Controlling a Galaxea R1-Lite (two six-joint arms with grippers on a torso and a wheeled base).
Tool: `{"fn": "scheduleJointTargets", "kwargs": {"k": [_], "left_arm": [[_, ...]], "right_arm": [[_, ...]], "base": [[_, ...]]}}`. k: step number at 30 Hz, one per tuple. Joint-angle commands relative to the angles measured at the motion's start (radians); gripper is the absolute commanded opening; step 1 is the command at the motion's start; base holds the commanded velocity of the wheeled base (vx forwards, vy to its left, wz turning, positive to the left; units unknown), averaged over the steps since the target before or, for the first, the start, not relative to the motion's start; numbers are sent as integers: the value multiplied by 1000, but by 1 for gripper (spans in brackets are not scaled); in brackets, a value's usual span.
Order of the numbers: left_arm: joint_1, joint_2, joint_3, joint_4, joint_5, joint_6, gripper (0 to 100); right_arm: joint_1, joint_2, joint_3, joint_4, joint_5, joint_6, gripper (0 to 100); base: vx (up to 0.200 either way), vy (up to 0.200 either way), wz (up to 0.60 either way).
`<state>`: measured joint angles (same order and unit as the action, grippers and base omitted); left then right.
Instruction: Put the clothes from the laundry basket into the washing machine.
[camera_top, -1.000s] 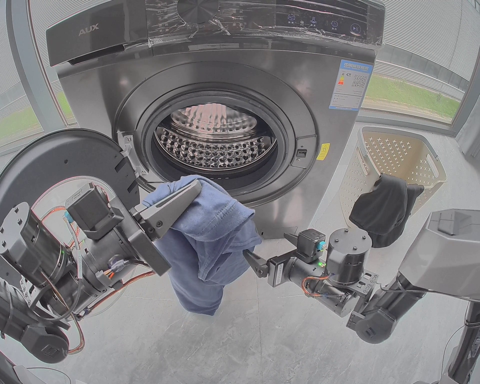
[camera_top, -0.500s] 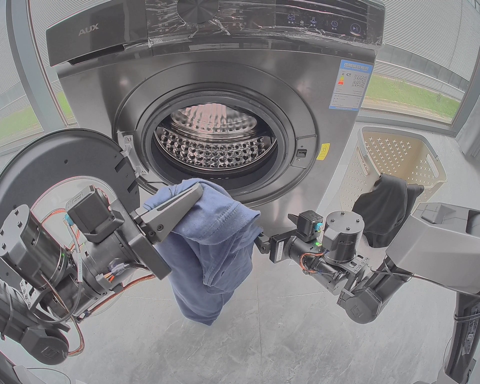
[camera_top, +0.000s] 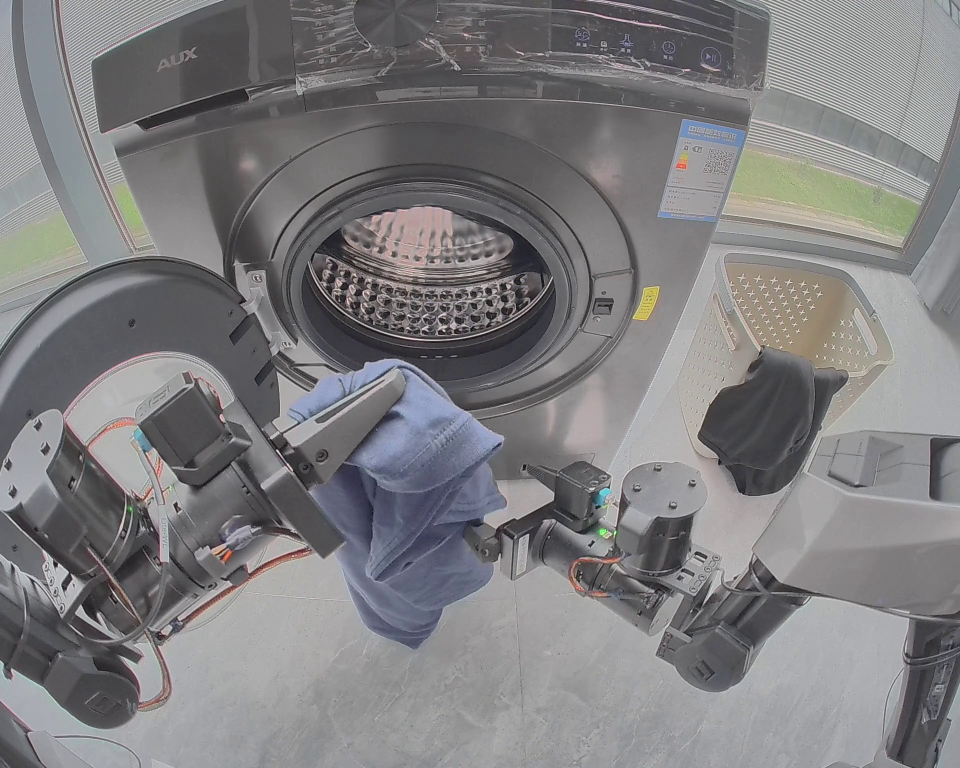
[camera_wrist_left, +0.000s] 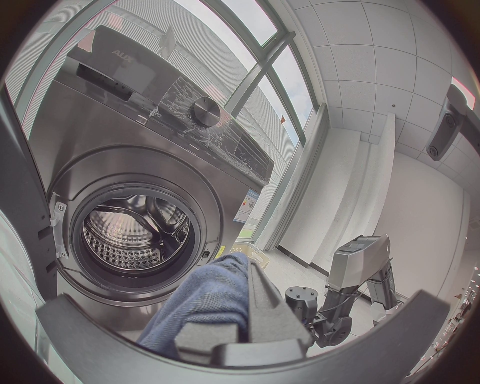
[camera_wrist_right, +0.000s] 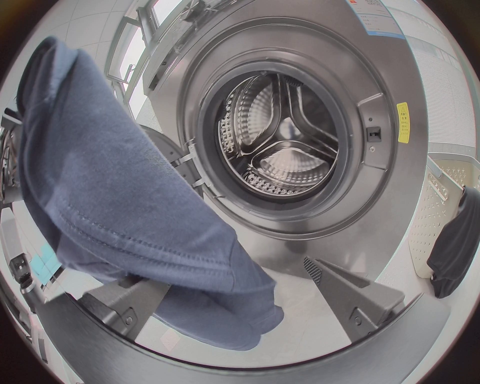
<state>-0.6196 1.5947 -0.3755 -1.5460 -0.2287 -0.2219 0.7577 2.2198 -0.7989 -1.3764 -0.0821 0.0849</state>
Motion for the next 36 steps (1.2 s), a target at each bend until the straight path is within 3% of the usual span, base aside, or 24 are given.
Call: {"fn": "scheduleJointTargets", "kwargs": {"k": [1,12,24,25,31,36], "left_arm": [[1,5,0,0,0,-1,0],[1,5,4,0,0,-1,0],[-3,1,6,0,-1,-2,0],[-3,2,6,0,-1,-2,0],[1,10,7,0,-1,-24,0],[4,8,7,1,-1,-37,0]], "right_arm": [[23,-6,9,-12,2,-2,100],[28,-17,-43,-43,27,-4,100],[28,26,-92,-76,25,-1,100],[26,23,-92,-78,27,-1,0],[19,-31,-57,-78,27,-1,0],[5,-144,37,-78,25,1,0]], "base": [[0,0,0],[0,0,0],[0,0,0],[0,0,0],[0,0,0],[0,0,0]]}}
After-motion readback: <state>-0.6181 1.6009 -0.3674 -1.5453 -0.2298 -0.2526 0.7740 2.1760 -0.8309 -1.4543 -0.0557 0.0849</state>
